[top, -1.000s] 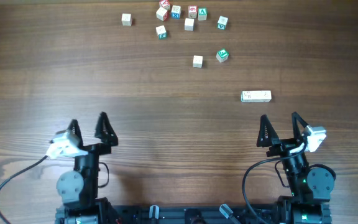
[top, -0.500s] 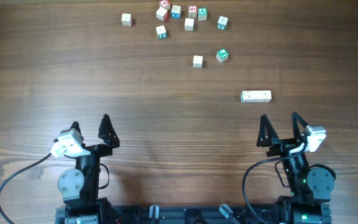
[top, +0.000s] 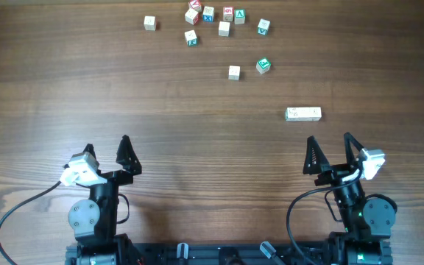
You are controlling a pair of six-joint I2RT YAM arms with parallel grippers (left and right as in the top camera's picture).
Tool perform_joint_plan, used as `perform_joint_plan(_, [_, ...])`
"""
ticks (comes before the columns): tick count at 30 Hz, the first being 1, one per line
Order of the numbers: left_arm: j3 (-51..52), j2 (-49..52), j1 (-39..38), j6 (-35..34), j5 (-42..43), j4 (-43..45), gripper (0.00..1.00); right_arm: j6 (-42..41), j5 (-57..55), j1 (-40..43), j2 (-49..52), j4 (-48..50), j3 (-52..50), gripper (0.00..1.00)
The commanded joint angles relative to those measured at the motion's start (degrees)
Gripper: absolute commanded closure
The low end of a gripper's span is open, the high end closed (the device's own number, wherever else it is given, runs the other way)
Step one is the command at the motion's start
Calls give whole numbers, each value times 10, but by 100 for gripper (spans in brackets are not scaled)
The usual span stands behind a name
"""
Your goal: Form a horizontal line
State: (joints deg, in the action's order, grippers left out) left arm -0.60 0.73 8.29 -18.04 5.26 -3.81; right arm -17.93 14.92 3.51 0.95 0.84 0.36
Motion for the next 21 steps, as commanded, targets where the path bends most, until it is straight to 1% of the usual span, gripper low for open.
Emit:
perform_joint_plan(1, [3,-3,-3,13,-2,-3,0,12,-21,-3,-2,2,0,0])
perform_joint_plan(10, [3,-3,-3,13,-2,-3,0,150,-19,-3,-2,0,0,0])
perform_joint_plan(21, [3,-3,-3,13,-2,-3,0,148,-19,-2,-7,1,0,1])
